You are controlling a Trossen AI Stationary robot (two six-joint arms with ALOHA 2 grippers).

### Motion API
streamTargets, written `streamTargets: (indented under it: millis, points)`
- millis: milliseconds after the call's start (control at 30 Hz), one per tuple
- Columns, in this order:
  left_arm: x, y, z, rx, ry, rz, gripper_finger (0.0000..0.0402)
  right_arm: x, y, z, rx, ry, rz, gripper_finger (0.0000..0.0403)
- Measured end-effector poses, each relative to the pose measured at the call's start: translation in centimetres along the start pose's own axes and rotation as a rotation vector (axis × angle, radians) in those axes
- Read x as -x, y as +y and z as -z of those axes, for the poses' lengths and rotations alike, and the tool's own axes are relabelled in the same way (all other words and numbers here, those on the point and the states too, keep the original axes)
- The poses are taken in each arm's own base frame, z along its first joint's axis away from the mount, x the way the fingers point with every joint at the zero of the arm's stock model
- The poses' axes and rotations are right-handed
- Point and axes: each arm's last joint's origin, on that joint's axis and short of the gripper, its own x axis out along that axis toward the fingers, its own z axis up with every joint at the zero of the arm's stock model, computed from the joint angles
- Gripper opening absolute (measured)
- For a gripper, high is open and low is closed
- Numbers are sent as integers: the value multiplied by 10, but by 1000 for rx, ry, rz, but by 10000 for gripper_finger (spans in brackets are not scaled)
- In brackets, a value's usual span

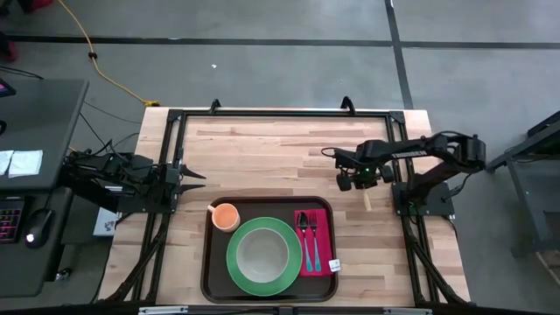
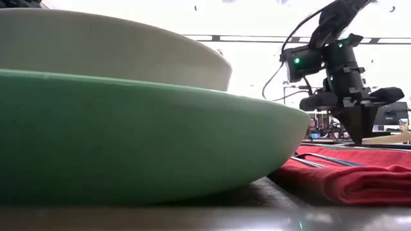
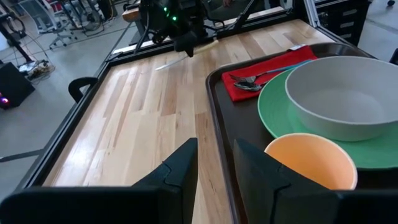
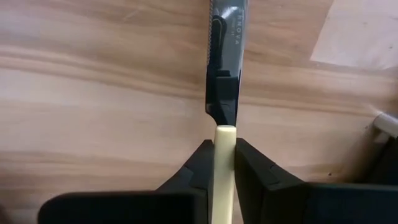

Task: Set up tray
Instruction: Put the yellow knife on the red napkin

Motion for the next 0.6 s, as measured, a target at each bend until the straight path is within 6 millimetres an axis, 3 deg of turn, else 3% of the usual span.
streamTargets:
  millis: [333, 600]
  points:
    - [0, 0, 1, -5, 15, 5, 136, 21, -5, 17, -39, -30, -118, 30]
    - [0, 0, 2, -7, 15, 5, 136, 25, 0, 32, -40, -10, -188, 28]
